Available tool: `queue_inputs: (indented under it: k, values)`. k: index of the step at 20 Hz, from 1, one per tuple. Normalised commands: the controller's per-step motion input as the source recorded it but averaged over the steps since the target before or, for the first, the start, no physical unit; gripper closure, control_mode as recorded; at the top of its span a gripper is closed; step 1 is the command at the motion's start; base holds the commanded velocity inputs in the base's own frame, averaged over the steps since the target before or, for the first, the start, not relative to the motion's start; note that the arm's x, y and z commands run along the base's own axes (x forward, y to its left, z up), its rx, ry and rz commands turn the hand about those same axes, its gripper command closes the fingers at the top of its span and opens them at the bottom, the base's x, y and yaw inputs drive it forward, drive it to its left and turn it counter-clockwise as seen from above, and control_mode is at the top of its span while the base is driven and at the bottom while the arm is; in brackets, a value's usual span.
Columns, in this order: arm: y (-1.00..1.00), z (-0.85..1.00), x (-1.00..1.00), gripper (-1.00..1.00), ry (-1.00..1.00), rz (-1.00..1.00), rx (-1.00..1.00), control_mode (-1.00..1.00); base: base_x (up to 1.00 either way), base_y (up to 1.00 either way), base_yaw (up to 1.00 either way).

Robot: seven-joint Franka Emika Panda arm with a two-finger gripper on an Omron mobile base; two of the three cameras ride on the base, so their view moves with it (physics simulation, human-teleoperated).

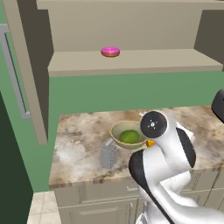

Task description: Pick the cheese from the fridge and the cheese grater from the cabinet and place them next to the salad bowl.

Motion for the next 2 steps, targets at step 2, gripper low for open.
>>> queue_inputs:
  k: [2]
  values:
    - [-0.35,0.32,-1.0,-1.0,0.08,0.14,0.08,-1.0,0.0,0.0,0.0]
